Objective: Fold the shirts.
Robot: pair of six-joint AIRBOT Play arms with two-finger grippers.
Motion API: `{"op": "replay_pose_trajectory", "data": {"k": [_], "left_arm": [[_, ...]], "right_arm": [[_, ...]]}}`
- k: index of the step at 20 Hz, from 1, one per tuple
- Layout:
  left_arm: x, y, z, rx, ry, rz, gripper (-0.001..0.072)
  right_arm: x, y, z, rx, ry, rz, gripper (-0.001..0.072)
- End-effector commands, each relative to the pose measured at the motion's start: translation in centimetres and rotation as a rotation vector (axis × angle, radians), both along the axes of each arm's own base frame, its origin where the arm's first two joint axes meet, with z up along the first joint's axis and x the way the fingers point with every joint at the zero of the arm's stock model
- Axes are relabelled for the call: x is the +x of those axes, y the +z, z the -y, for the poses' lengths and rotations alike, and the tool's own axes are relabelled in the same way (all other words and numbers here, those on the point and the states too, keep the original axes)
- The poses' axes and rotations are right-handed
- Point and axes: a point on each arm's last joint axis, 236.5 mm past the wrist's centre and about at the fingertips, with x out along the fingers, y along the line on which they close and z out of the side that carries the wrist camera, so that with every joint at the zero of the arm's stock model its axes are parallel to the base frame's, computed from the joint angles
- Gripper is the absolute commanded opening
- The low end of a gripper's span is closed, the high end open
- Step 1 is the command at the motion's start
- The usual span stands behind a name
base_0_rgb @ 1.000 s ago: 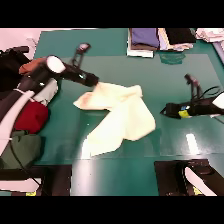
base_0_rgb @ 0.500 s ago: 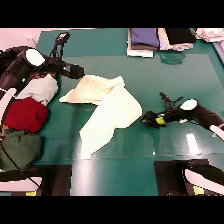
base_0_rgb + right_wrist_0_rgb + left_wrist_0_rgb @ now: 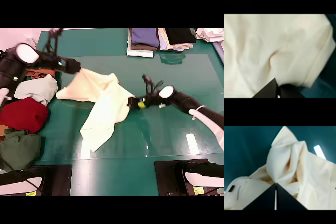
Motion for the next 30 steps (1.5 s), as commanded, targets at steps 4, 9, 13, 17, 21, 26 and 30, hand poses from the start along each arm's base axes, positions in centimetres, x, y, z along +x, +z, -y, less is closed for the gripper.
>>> {"op": "replay_pose_trajectory", "data": {"k": [4, 9, 13, 17, 21, 26, 30], "left_arm": [[-9.2, 26.7, -5.7, 0.008, 0.096, 0.615, 0.0023], [-22.6, 37.6, -8.1, -0.117, 0.099, 0.899, 0.0023], [-25.8, 38.1, -8.6, -0.148, 0.098, 0.896, 0.0023], [-22.0, 31.6, -6.6, -0.092, 0.041, 0.632, 0.0023], [-14.9, 18.4, -2.5, -0.017, -0.062, 0.219, 0.0023], [-8.6, -3.4, 2.3, 0.106, -0.145, -0.162, 0.0024], [-2.4, -11.7, 0.8, 0.093, 0.001, -0.221, 0.0091]], "right_arm": [[2.6, 26.2, 8.7, -0.076, -0.002, 0.529, 0.0016], [-4.6, 42.6, 14.3, -0.154, -0.101, 0.877, 0.0015], [-8.4, 48.0, 16.9, -0.216, -0.199, 0.981, 0.0015], [-7.3, 48.1, 18.3, -0.232, -0.217, 0.907, 0.0015], [-1.0, 40.5, 19.0, -0.180, -0.184, 0.644, 0.0015], [5.6, 19.2, 20.1, -0.373, -0.093, 0.150, 0.0015], [9.2, 10.9, 20.1, -0.392, -0.082, 0.029, 0.0017]]}}
